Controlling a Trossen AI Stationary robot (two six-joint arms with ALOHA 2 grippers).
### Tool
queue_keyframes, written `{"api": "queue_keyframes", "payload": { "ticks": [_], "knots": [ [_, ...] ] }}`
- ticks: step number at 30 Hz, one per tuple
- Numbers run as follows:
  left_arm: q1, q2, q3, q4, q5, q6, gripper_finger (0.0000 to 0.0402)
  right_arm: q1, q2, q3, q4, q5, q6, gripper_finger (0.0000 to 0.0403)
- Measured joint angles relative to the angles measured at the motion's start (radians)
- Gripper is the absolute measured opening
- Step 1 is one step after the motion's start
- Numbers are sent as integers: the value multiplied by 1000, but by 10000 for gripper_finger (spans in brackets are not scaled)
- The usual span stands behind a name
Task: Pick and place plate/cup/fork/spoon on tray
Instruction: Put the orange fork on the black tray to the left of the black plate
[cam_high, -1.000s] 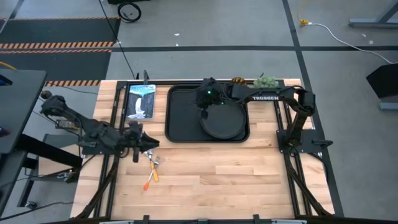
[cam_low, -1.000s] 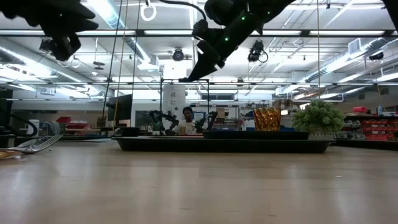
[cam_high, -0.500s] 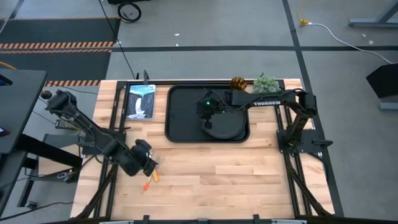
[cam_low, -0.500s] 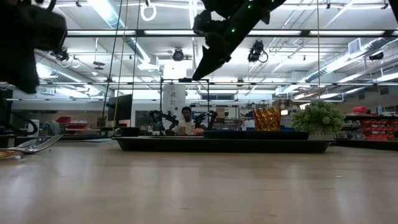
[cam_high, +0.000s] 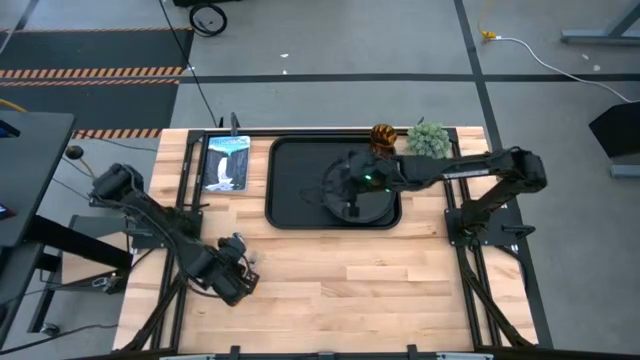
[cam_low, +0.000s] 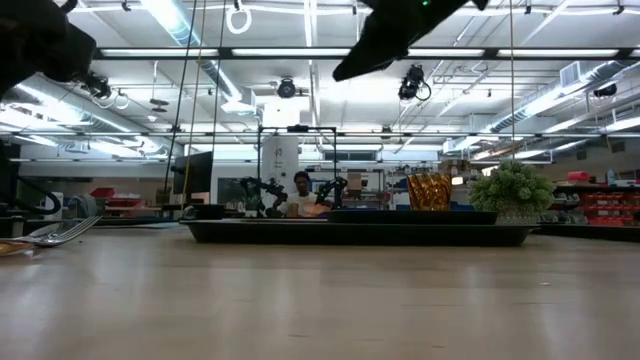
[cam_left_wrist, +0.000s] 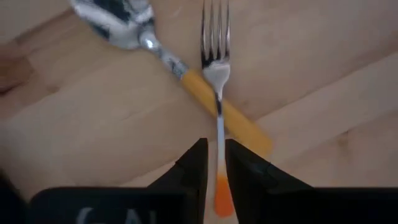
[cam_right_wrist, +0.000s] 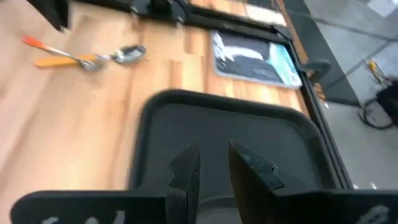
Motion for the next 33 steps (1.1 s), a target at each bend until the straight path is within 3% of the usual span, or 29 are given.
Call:
{"api": "queue_keyframes", "payload": {
  "ticks": [11,21,33],
  "knots": [
    [54,166,61,-14,158,58,161,75,-116,-248,223,-1,86,89],
    [54,204,61,30,134,68,163,76,-121,-272,268,0,106,89],
    [52,213,26,118,139,67,127,81,-121,-271,284,-1,114,89]
  ]
}}
